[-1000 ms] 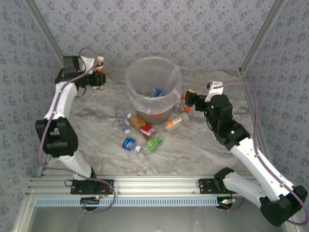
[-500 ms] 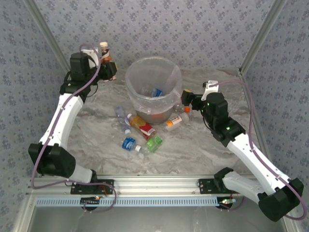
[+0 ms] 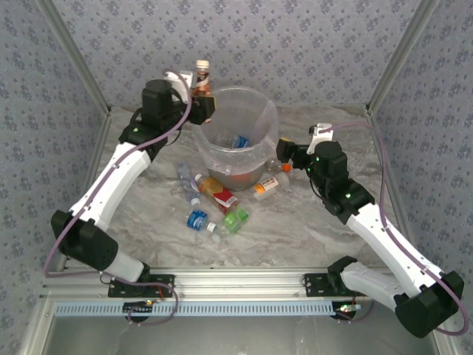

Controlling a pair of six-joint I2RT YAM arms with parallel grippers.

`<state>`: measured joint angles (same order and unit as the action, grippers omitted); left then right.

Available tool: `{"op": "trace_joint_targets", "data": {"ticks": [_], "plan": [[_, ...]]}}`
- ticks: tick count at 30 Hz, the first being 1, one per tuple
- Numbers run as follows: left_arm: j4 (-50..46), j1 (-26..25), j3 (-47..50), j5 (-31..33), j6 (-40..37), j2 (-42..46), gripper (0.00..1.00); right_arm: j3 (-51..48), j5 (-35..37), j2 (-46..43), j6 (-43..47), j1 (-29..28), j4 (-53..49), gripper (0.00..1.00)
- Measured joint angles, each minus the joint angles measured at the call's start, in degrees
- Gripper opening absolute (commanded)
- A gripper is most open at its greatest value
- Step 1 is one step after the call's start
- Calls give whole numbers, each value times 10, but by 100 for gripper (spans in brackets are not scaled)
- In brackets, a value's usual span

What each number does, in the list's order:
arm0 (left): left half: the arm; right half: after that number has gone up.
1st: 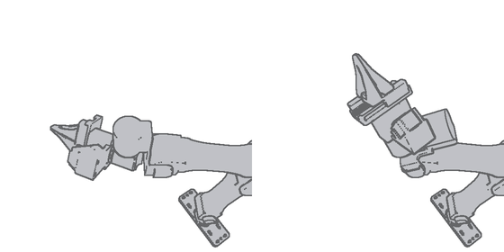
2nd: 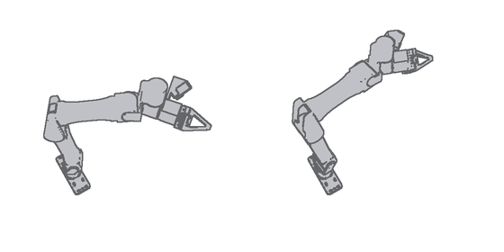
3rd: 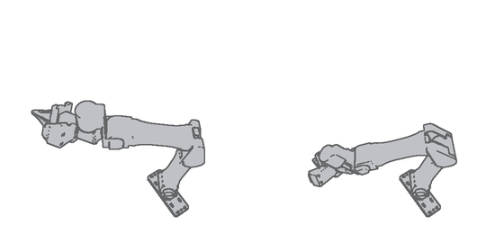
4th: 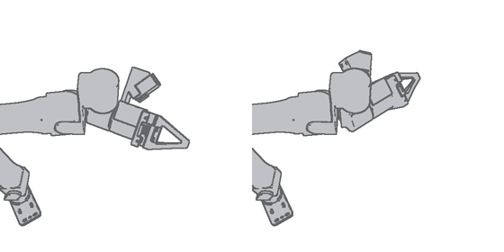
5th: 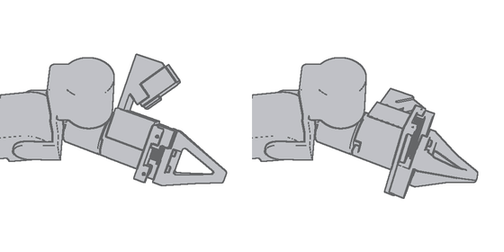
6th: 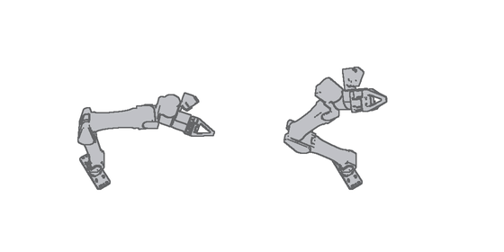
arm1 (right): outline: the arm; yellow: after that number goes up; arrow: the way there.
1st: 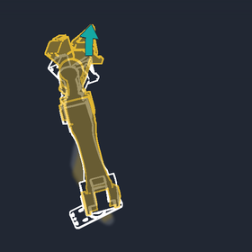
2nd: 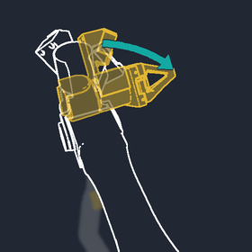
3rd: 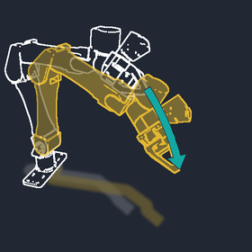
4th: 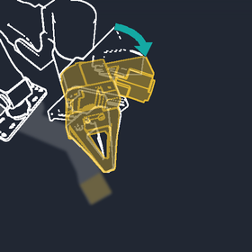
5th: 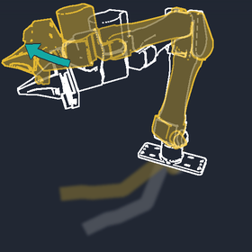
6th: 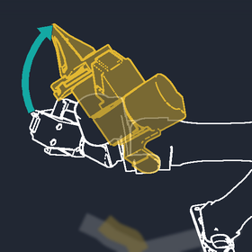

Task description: Put the plastic bottles in the bin

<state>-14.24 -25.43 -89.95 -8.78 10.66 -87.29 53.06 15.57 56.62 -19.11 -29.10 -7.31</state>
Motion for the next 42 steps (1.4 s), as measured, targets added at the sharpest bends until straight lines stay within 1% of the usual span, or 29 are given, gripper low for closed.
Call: {"op": "trace_joint_targets", "data": {"ticks": [4, 7, 12, 15, 19, 21, 26, 30, 36, 39, 42], "plan": [[-47, -45, -46, 40, -58, -46, 52, 0, 0, 0, 0, 0, -7, 100], [-97, -72, -92, 75, -86, -83, 52, 0, 0, -2, 0, 0, -10, 100], [-194, -100, -184, 134, -96, -147, 54, 0, 0, -7, 0, 0, -15, 100], [-260, -113, -247, 186, -96, -189, 56, 0, 0, -7, 0, 0, -16, 100], [-339, -133, -318, 258, -96, -247, 60, 0, 1, -8, 1, 0, -24, 100], [-376, -138, -349, 283, -95, -274, 63, 0, 1, -7, 1, 0, -26, 100], [-452, -150, -417, 339, -94, -331, 76, 0, 5, -7, 0, 1, -38, 100], [-477, -152, -431, 347, -91, -336, 81, 0, 17, -7, 0, 3, -49, 100], [-468, -152, -415, 303, -84, -313, 86, 0, 23, -7, 0, 9, -56, 100], [-443, -152, -366, 267, -78, -263, 90, 0, 23, -6, -7, 15, -60, 100], [-396, -152, -289, 228, -71, -186, 93, 0, 26, -1, -17, 27, -66, 100]]}}
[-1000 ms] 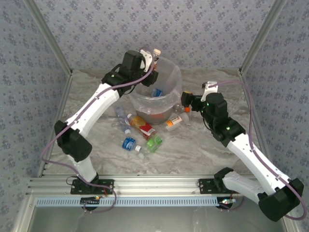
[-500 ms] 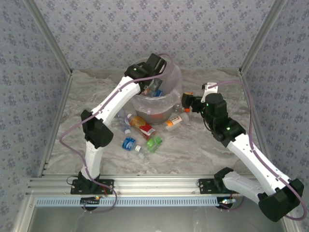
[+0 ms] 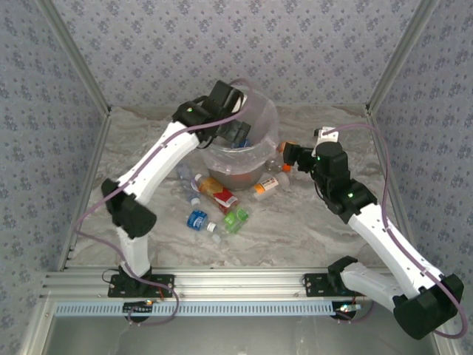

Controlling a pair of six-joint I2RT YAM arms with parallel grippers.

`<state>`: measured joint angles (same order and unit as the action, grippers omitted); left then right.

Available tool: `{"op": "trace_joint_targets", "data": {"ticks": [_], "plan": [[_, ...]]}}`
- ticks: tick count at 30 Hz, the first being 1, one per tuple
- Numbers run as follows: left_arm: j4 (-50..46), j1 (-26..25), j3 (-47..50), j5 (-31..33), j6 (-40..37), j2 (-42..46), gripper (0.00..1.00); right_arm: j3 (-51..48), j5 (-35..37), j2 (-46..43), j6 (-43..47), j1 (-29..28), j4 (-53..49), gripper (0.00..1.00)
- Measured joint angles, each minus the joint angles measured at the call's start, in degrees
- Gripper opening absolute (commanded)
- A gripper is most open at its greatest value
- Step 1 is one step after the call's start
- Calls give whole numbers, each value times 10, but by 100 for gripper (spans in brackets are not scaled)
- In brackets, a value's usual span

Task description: Put the plastic bottles in the bin

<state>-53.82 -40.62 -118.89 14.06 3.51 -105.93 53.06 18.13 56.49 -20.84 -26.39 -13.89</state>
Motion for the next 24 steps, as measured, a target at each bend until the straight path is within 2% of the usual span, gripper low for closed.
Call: {"op": "trace_joint_targets", "data": {"ticks": [4, 11, 16, 24], "plan": [[98, 0, 132, -38, 8, 127, 99, 0, 0, 19, -15, 26, -16, 100], [271, 0, 343, -44, 35, 305, 99, 4, -17, 73, -28, 68, -47, 100], [337, 13, 440, -2, 75, 367, 99, 23, -40, 123, -29, 84, -54, 100], [375, 89, 574, 53, 192, 454, 100, 98, -114, 249, -18, 111, -85, 100]]}}
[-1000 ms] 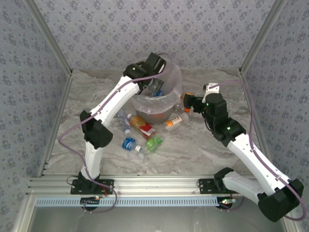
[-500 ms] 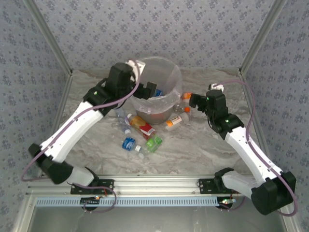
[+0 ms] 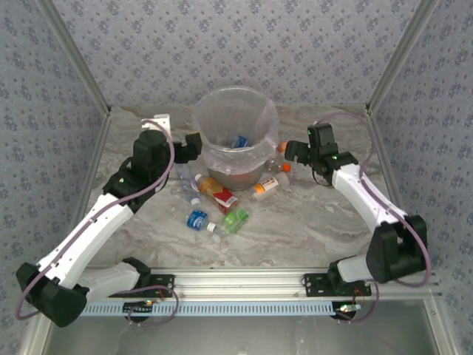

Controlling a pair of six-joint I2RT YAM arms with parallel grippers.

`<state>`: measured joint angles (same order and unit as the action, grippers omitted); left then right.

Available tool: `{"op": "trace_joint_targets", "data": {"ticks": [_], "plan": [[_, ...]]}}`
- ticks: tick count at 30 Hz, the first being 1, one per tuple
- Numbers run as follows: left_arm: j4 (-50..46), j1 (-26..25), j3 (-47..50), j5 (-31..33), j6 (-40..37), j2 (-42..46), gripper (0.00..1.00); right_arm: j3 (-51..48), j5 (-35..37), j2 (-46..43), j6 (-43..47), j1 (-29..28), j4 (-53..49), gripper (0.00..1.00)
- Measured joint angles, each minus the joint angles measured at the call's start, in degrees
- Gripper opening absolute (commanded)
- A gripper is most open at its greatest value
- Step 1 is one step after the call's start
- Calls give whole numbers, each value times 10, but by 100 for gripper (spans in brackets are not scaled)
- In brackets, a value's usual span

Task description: Put the plastic bottles in the bin

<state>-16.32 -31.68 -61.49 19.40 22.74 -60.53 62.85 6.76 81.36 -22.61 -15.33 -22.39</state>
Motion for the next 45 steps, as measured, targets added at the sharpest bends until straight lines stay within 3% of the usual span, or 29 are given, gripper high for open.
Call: {"op": "trace_joint_targets", "data": {"ticks": [12, 16, 25, 39, 45], "plan": [[11, 53, 72, 42, 73, 91, 100, 165, -34, 223, 11, 12, -30, 94], [11, 61, 83, 43, 81, 100, 99, 214, -23, 292, 9, 17, -34, 86], [11, 66, 83, 45, 84, 102, 99, 333, -47, 420, 26, 37, -73, 79], [10, 72, 83, 45, 84, 102, 100, 397, -24, 482, 32, 37, -122, 70], [10, 73, 83, 45, 84, 102, 99, 389, -11, 479, 41, 37, -114, 57]]}}
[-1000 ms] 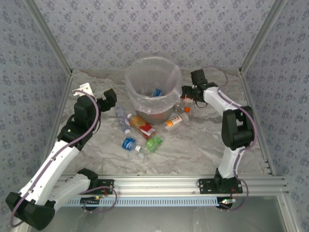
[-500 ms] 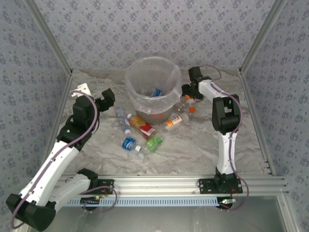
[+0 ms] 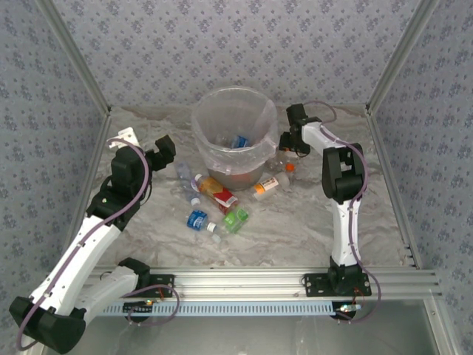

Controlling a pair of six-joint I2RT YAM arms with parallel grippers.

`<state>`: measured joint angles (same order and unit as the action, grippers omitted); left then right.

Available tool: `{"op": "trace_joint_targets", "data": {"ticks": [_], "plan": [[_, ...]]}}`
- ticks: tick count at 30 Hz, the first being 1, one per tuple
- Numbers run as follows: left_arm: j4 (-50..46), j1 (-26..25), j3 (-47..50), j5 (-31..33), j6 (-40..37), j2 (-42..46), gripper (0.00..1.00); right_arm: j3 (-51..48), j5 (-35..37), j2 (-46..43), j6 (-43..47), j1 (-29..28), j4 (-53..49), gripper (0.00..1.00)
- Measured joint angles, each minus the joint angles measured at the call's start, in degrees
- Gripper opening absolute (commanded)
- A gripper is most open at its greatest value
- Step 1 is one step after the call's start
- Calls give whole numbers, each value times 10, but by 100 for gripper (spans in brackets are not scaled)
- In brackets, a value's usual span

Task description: Put the plastic bottles in the bin

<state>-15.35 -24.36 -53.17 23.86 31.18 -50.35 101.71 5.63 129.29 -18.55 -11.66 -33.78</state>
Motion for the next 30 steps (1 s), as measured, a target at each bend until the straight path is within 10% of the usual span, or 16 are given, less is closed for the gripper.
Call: {"op": "trace_joint_targets", "data": {"ticks": [30], "plan": [[8, 6, 9, -22, 0, -32, 99, -235, -23, -379, -3, 4, 143, 51]]}}
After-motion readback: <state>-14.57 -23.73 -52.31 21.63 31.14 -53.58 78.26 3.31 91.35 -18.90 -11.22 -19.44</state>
